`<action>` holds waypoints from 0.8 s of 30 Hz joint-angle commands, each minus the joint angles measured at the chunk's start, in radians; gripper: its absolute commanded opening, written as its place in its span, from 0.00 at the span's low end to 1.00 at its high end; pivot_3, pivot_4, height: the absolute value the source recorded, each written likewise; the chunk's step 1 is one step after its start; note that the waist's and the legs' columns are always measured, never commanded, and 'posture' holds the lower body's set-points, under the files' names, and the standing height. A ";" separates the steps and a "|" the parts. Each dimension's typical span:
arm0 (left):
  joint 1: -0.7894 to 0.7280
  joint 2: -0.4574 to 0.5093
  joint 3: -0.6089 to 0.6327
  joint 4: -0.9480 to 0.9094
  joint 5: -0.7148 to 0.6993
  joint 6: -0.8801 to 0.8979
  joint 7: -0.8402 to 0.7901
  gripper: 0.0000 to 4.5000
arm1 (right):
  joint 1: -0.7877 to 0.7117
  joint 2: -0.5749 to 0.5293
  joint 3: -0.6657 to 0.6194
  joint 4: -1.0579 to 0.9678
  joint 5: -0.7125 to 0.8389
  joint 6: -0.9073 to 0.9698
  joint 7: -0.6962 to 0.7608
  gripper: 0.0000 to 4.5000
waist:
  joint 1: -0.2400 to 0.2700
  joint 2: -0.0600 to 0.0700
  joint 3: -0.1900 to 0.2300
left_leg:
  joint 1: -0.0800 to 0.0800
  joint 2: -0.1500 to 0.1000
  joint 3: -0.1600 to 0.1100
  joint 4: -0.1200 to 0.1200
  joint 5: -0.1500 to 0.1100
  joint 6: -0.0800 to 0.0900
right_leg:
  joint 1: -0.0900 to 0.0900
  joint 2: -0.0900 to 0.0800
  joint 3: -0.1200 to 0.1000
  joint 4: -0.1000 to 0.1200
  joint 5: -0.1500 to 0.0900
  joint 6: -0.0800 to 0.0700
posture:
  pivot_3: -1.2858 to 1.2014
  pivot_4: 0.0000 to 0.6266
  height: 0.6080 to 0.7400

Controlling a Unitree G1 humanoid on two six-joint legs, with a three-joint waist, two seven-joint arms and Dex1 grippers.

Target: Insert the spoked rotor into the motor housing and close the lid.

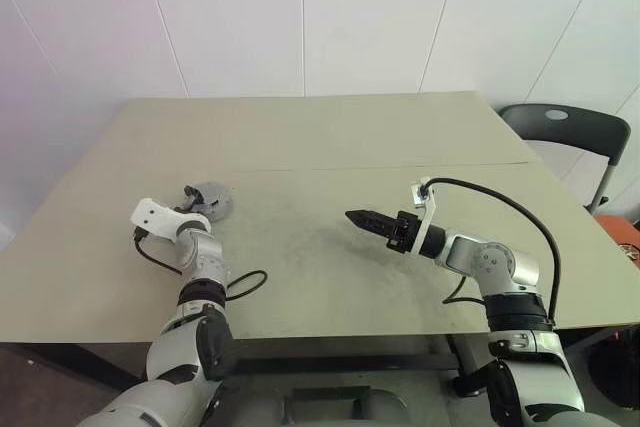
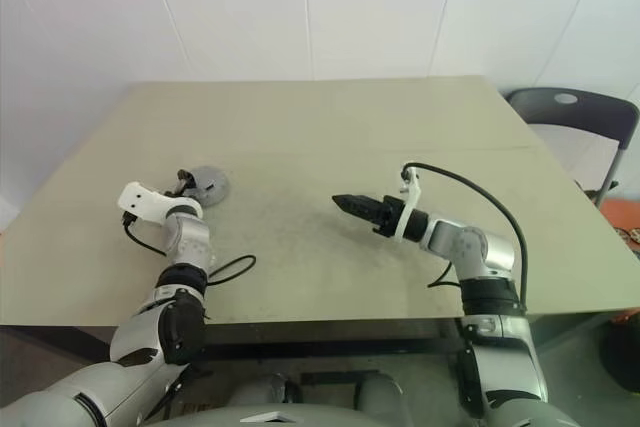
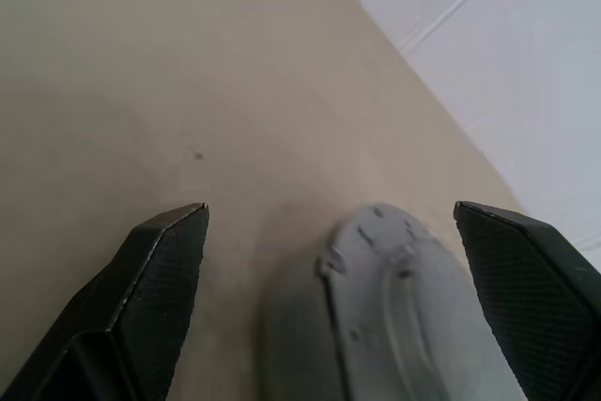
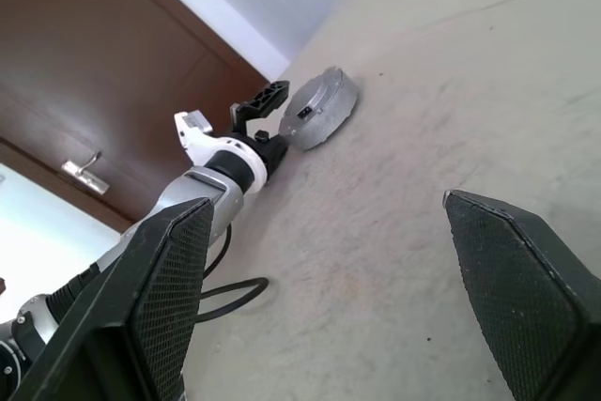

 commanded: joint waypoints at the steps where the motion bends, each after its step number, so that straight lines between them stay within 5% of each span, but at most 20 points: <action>1: 0.022 0.026 -0.028 -0.030 0.047 -0.037 -0.007 0.99 | -0.002 -0.003 0.016 -0.024 -0.011 -0.020 0.015 0.91 | 0.000 -0.001 0.000 | 0.000 0.000 0.000 0.000 0.000 -0.001 | 0.000 0.000 0.000 0.000 0.000 0.000 | 0.52 0.00 1.00; 14: 0.266 0.058 -0.255 -0.476 0.064 0.119 -0.465 0.99 | 0.014 0.007 0.155 -0.034 -0.298 -0.369 -0.087 0.91 | 0.027 -0.003 0.000 | -0.018 -0.001 0.001 0.000 -0.002 -0.003 | -0.019 -0.004 0.001 -0.003 0.002 -0.003 | 0.52 0.00 1.00; 16: 0.312 0.078 -0.279 -0.541 0.052 0.163 -0.523 1.00 | -0.005 0.019 0.139 -0.017 -0.318 -0.415 -0.124 0.99 | 0.029 -0.002 0.000 | -0.018 -0.001 0.001 -0.001 -0.002 -0.003 | -0.019 -0.004 0.001 -0.003 0.002 -0.004 | 0.52 0.00 1.00; 24: 0.398 0.194 -0.394 -0.688 0.049 0.251 -0.824 1.00 | -0.037 0.023 0.083 -0.004 -0.319 -0.542 -0.135 1.00 | 0.030 -0.002 0.000 | -0.018 -0.001 0.001 -0.001 -0.002 -0.002 | -0.020 -0.005 0.001 -0.008 0.002 -0.010 | 0.52 0.00 1.00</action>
